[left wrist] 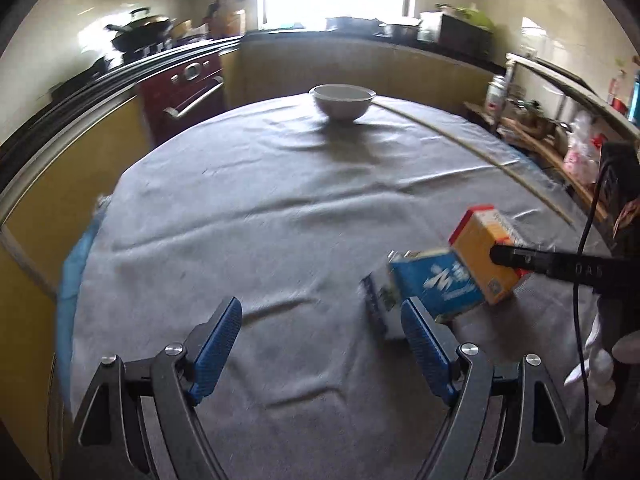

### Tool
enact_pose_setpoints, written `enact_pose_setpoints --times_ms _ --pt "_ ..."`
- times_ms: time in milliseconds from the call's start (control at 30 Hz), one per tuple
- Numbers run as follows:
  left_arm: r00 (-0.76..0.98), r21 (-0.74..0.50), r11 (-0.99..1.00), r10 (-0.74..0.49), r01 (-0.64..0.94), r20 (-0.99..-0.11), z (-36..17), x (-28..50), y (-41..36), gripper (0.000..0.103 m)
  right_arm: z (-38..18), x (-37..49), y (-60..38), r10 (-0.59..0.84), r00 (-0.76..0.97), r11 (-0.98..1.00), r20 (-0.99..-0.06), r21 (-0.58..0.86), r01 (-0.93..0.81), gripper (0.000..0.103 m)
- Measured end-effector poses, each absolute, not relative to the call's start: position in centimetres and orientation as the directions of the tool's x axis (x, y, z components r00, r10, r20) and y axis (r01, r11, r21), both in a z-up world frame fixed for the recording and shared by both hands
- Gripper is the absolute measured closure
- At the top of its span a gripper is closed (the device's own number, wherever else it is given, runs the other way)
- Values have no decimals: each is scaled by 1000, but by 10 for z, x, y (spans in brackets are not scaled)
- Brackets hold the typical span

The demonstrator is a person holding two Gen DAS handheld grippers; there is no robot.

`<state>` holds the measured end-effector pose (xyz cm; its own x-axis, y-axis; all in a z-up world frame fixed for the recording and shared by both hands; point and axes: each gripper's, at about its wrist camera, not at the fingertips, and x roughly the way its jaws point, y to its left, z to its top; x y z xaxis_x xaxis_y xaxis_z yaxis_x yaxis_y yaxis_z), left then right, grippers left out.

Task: Collect trash
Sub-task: 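Grasp the blue-and-white carton with the left tool while the right tool grasps the red-and-white medicine box, then lift the carton with the left tool while the right tool lifts the medicine box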

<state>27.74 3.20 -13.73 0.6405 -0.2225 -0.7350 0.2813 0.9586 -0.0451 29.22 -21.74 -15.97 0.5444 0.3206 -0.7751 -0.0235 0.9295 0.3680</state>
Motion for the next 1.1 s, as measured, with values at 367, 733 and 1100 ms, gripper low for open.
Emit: enact_pose_setpoints --times_ms 367,733,1100 --pt "394 -23 704 -424 709 -815 -141 325 -36 21 -162 261 -250 358 511 908 -782 419 4 47" --pt "182 -67 535 -400 842 -898 -164 337 -49 21 -168 262 -251 388 508 893 -769 450 -1 45" --pt "210 -145 613 -469 776 -858 -164 320 -38 31 -169 260 -250 393 520 893 -758 449 -20 45"
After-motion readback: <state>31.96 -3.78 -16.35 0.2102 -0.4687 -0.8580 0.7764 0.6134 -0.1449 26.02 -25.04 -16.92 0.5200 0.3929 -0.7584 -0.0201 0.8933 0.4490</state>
